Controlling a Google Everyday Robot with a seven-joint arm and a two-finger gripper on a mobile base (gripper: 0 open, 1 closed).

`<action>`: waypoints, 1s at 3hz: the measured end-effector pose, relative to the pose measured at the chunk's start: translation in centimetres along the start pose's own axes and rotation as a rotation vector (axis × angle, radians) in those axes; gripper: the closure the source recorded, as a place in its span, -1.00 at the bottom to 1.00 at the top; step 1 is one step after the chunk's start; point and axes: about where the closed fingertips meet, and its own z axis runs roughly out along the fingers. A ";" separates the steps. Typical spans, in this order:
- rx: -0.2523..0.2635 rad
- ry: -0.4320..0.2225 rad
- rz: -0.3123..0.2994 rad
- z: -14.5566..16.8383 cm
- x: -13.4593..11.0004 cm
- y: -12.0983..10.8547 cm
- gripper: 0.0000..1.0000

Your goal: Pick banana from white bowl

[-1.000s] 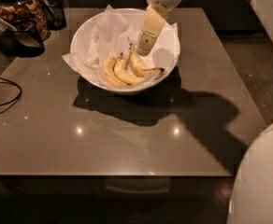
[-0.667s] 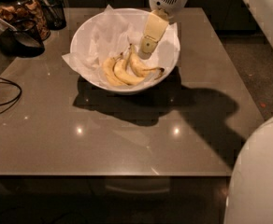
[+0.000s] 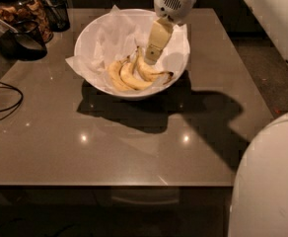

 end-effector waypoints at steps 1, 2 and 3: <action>0.000 0.020 -0.002 0.5 -0.3 0.0 -0.42; -0.001 0.036 -0.004 0.9 -0.5 0.0 -0.40; -0.018 0.042 0.001 1.6 -0.6 0.0 -0.30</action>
Offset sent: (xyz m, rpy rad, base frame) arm -0.0131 -0.0011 -0.0104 -0.0868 0.0754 0.0113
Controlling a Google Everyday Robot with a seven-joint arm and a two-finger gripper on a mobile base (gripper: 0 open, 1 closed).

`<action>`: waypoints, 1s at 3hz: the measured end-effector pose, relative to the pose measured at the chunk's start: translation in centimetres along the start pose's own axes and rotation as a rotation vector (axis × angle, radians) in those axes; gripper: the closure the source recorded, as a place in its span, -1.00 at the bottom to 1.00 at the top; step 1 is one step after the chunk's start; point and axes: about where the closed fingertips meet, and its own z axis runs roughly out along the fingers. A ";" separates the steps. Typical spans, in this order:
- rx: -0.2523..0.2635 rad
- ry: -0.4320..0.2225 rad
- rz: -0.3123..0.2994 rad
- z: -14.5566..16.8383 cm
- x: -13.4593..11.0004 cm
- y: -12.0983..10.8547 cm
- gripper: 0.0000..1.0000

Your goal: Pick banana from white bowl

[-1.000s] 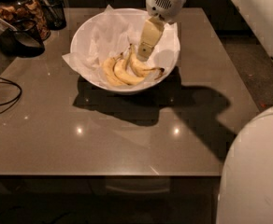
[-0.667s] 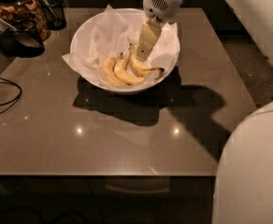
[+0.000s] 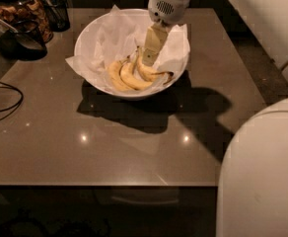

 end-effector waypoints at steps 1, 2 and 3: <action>-0.017 0.004 0.009 0.7 -0.1 -0.2 -0.28; -0.041 0.002 0.028 1.7 0.2 -0.4 -0.28; -0.068 0.006 0.049 2.8 0.5 -0.5 -0.28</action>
Offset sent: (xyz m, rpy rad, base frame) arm -0.0107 -0.0136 -0.0268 -0.0121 0.1415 -0.0234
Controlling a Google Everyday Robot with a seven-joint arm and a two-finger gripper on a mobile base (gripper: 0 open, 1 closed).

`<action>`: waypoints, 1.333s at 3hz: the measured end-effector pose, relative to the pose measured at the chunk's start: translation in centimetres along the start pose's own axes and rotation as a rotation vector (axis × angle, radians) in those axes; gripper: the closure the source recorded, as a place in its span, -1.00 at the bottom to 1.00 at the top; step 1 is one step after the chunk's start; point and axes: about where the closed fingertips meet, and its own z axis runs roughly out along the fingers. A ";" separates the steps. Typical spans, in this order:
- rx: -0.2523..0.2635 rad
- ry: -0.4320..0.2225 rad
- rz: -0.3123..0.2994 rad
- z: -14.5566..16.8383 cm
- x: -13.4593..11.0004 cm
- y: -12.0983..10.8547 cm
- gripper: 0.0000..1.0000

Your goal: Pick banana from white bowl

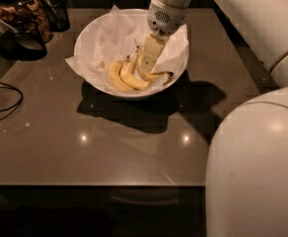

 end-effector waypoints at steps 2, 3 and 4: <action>-0.032 0.013 0.025 1.5 0.4 -0.3 -0.26; -0.041 0.021 0.029 2.0 0.3 -0.4 -0.22; -0.050 0.029 0.030 2.5 0.3 -0.5 -0.20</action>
Offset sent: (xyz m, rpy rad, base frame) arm -0.0156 -0.0133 -0.0195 -0.0379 0.1228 -0.0107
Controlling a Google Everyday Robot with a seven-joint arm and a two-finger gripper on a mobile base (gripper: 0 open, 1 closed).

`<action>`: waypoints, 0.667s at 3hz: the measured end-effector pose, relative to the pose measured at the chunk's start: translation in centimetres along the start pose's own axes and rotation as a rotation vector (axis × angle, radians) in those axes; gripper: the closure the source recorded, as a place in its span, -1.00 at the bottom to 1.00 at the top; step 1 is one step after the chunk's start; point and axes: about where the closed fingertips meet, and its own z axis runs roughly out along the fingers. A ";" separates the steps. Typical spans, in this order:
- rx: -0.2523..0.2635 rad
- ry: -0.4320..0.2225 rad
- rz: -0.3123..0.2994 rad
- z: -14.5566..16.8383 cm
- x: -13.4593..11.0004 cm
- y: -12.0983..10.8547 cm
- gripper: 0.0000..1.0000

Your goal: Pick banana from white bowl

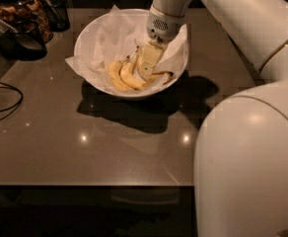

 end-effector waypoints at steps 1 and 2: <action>0.000 0.000 0.000 0.0 0.0 0.0 -0.18; -0.015 0.012 -0.005 0.8 -0.2 0.0 -0.18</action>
Offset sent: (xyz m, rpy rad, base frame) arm -0.0194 -0.0063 -0.0110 -0.0512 0.1048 0.0351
